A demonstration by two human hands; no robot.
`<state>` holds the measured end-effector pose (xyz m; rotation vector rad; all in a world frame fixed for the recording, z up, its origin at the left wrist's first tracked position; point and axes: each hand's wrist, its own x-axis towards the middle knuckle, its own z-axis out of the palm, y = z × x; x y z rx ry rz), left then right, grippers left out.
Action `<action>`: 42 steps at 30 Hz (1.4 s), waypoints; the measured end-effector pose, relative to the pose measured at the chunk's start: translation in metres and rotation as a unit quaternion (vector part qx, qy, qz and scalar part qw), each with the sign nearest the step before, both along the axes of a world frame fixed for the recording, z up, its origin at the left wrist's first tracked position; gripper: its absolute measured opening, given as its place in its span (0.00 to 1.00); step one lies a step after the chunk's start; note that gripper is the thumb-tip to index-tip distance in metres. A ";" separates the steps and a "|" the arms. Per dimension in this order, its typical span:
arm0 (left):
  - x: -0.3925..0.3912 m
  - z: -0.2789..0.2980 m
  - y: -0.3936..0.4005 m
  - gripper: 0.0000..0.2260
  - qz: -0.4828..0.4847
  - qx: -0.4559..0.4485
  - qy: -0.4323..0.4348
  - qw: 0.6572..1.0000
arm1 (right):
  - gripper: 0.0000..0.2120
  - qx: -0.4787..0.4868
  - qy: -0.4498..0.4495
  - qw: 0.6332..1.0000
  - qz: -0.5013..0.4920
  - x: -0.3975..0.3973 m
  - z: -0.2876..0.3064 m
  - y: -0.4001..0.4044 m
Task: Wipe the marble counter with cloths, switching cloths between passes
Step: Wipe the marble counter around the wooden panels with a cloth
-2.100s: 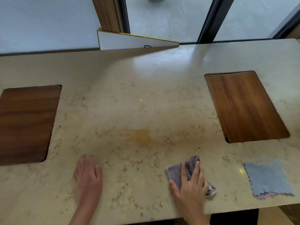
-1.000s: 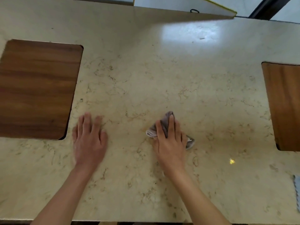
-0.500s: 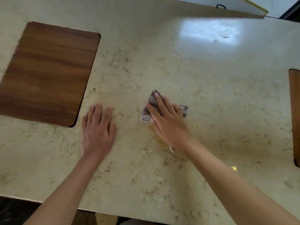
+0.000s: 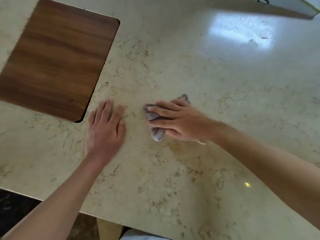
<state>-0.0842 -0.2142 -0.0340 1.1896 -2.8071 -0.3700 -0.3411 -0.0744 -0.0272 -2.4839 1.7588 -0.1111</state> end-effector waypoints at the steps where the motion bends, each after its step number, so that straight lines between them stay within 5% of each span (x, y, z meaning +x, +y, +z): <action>1: 0.000 0.000 0.000 0.23 -0.001 -0.002 -0.002 1.000 | 0.22 0.000 0.011 0.998 -0.060 -0.025 -0.002 0.007; 5: -0.001 0.000 0.001 0.22 0.005 -0.006 -0.015 1.000 | 0.22 -0.021 0.027 0.930 -0.367 -0.080 0.006 0.041; 8: -0.002 0.002 0.002 0.23 0.006 -0.006 -0.025 1.000 | 0.23 -0.013 -0.006 0.895 -0.446 -0.009 0.006 0.043; 12: -0.002 0.004 0.001 0.23 0.001 -0.006 -0.016 1.000 | 0.23 0.064 -0.077 0.950 -0.294 0.098 0.010 0.057; 14: -0.001 0.004 0.001 0.23 -0.002 -0.004 -0.010 1.000 | 0.22 0.055 -0.077 0.973 -0.211 0.093 0.014 0.067; 16: 0.000 0.004 0.000 0.22 -0.009 -0.003 -0.014 1.000 | 0.20 0.046 -0.042 0.963 -0.261 0.050 0.013 0.070; 18: 0.000 0.004 0.000 0.22 -0.011 -0.005 -0.016 1.000 | 0.20 0.005 -0.003 0.904 -0.428 0.002 0.009 0.087; 21: -0.001 0.004 0.001 0.22 -0.006 -0.003 -0.016 1.000 | 0.25 -0.002 0.004 0.746 -0.666 -0.019 0.004 0.131; 24: 0.000 0.004 0.001 0.22 -0.007 0.002 -0.012 1.000 | 0.27 -0.005 -0.022 0.665 -0.746 0.060 -0.001 0.124; 26: 0.000 0.003 0.000 0.22 -0.013 0.003 -0.004 1.000 | 0.27 0.003 -0.047 0.706 -0.707 0.132 -0.003 0.087; 30: 0.003 0.003 -0.004 0.20 -0.007 0.038 0.048 0.998 | 0.22 0.010 -0.062 0.936 -0.347 0.175 -0.001 0.034; 31: 0.005 0.006 -0.006 0.19 0.005 0.075 0.082 0.994 | 0.21 0.008 -0.055 0.952 -0.301 0.149 -0.001 0.028; 33: 0.015 0.012 -0.010 0.17 0.038 0.148 0.149 0.977 | 0.21 0.001 -0.013 0.930 -0.367 0.090 -0.004 0.010; 36: 0.051 0.016 -0.003 0.18 0.061 0.108 0.149 0.981 | 0.21 -0.035 0.017 0.799 -0.601 0.045 -0.002 -0.040; 37: 0.067 0.014 0.001 0.18 0.076 0.082 0.138 0.984 | 0.21 -0.047 0.011 0.785 -0.617 0.051 -0.002 -0.058; 39: 0.097 0.008 0.009 0.18 0.124 0.055 0.114 0.984 | 0.22 -0.057 -0.010 0.842 -0.537 0.090 0.000 -0.078; 42: 0.120 0.003 0.011 0.18 0.143 0.037 0.103 0.984 | 0.23 0.005 -0.058 0.964 -0.261 0.182 0.005 -0.047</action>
